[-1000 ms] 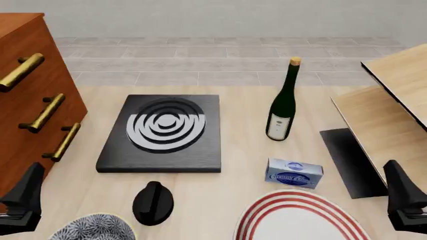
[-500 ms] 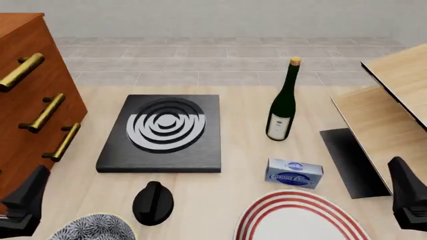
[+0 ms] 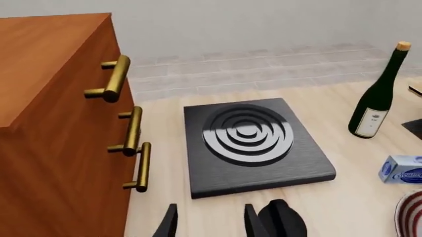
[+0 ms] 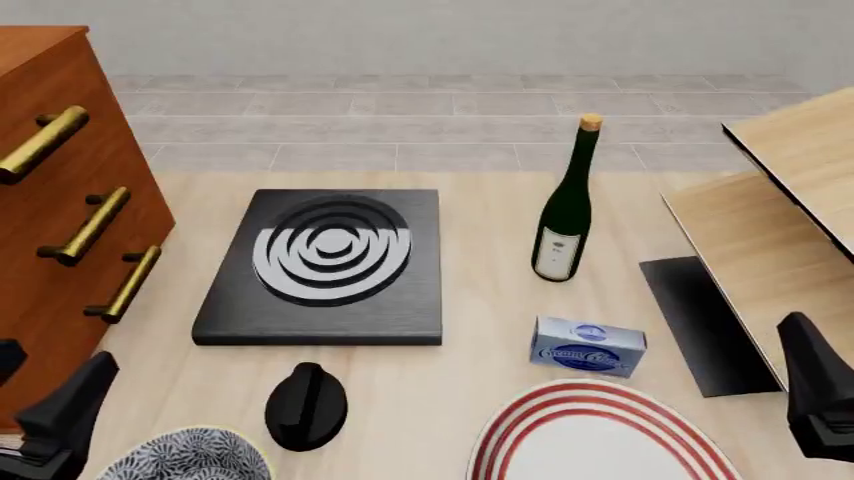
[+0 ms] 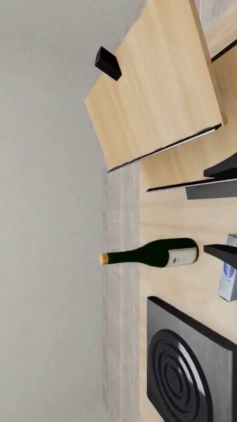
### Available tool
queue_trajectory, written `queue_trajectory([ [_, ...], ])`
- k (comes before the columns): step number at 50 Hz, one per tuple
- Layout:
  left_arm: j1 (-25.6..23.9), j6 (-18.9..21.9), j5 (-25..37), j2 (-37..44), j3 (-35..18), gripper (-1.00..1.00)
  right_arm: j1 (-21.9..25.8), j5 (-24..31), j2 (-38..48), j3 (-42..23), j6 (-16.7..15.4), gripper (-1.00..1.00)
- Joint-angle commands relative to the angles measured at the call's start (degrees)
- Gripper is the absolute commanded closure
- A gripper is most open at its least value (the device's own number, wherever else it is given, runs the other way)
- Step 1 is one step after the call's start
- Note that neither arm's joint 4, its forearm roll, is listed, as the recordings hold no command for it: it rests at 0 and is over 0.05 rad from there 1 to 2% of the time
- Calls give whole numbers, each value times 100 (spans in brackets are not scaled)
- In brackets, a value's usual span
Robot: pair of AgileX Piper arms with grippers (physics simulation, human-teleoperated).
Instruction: Put the bowl on the stove.
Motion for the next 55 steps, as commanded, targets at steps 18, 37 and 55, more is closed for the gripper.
queue_trajectory([
  [18,-893,-22,987,-5,-218,-100,2,-3,0,5,1,-100],
  [37,-1048,5,1277,14,-210,-100,0,-3,0,5,4,-100],
  [55,-1057,203,1982,5,-550,-100,1,-4,0,5,3,-100],
])
